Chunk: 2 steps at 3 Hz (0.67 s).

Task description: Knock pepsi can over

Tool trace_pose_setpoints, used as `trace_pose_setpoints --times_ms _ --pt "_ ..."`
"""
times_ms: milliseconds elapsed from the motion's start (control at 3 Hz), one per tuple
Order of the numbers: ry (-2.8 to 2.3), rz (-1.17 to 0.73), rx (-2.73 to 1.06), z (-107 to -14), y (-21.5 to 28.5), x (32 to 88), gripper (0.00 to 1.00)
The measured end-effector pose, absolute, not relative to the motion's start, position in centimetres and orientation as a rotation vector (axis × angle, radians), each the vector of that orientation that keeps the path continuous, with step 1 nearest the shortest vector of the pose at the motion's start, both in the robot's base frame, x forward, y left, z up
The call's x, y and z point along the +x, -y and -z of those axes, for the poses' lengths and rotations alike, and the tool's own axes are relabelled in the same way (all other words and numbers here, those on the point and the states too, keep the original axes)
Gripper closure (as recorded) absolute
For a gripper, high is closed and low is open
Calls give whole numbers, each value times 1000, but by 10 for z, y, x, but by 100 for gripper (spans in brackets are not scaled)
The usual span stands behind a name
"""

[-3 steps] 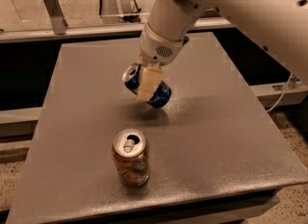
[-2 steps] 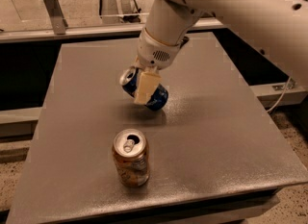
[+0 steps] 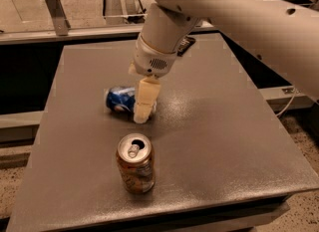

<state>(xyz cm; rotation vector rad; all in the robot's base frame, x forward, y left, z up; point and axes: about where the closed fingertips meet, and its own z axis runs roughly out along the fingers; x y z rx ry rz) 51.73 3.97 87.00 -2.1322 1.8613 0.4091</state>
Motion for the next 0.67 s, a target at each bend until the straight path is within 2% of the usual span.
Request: trace_pose_setpoints --times_ms 667 --pt "-1826 -428 -2145 -868 -52 514 0"
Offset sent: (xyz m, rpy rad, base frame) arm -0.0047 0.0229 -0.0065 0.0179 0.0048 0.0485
